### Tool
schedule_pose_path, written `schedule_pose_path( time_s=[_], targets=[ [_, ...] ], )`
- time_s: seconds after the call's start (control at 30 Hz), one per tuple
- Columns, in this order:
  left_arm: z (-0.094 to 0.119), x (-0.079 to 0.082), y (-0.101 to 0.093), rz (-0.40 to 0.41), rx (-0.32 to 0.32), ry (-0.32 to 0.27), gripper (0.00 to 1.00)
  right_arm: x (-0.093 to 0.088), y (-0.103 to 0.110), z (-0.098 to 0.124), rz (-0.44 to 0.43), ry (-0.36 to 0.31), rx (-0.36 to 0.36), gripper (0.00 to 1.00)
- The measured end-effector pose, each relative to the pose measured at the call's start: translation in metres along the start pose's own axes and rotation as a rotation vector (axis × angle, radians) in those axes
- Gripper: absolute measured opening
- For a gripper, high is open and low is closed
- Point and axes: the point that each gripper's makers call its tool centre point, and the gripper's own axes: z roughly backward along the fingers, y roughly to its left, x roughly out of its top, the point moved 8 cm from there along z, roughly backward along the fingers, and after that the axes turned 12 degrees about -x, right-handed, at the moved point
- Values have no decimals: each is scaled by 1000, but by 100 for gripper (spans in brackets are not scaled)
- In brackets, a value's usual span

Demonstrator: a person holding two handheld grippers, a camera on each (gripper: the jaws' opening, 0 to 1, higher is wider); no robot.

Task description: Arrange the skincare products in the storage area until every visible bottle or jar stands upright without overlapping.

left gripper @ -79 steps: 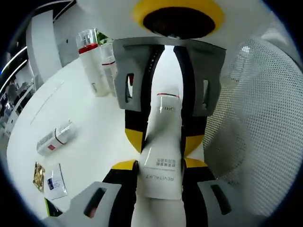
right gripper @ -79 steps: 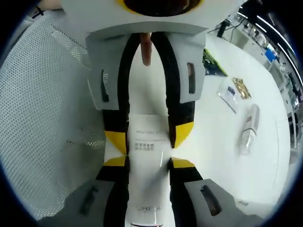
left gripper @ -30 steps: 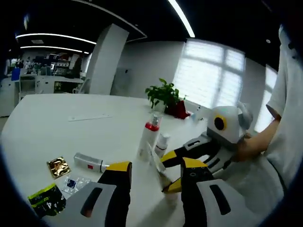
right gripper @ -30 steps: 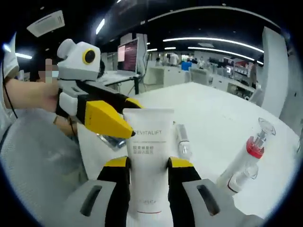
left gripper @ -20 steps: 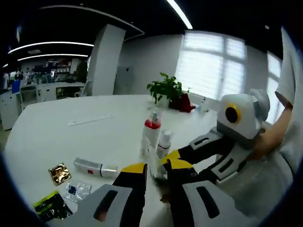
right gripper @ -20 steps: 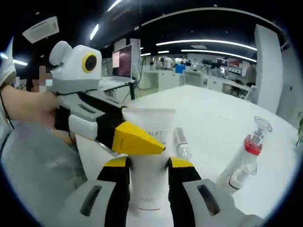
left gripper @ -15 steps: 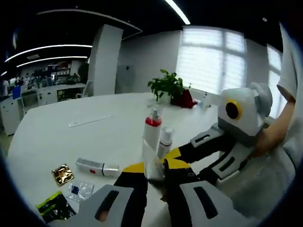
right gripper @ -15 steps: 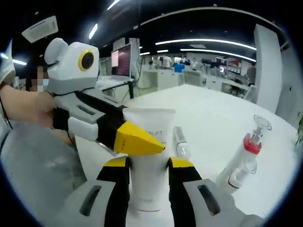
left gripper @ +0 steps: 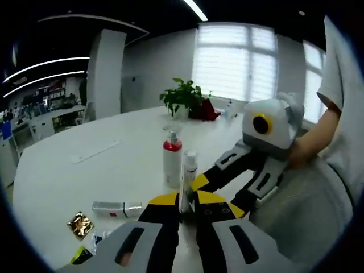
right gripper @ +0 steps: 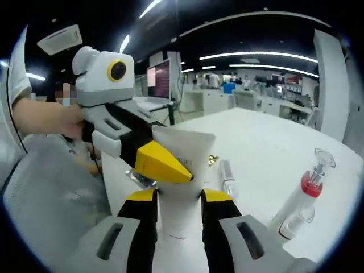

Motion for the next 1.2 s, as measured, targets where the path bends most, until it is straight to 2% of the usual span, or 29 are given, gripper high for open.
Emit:
schedule_pose_path(
  time_s=[0.13, 0.17, 0.27, 0.4, 0.57, 0.73, 0.97, 1.2],
  targets=[
    [1, 1, -10, -50, -91, 37, 6, -1, 2, -1, 25, -5, 90, 28],
    [1, 3, -12, -88, -95, 49, 6, -1, 2, 0, 48, -11, 103, 28],
    [0, 1, -18, -116, -145, 63, 6, -2, 4, -1, 89, -23, 155, 27],
    [-1, 0, -22, -119, -175, 65, 6, -4, 5, -2, 145, -16, 227, 25],
    [-1, -2, -22, -110, -225, 64, 6, -5, 7, -5, 125, -42, 296, 24],
    [2, -7, -22, -86, -266, 31, 6, -6, 8, -8, 126, -47, 373, 23],
    [4, -9, -20, -66, -306, 20, 6, -5, 11, -9, 164, -39, 399, 20],
    [1, -7, -22, -58, -299, 25, 8, -4, 9, -10, 200, -25, 401, 18]
  ],
)
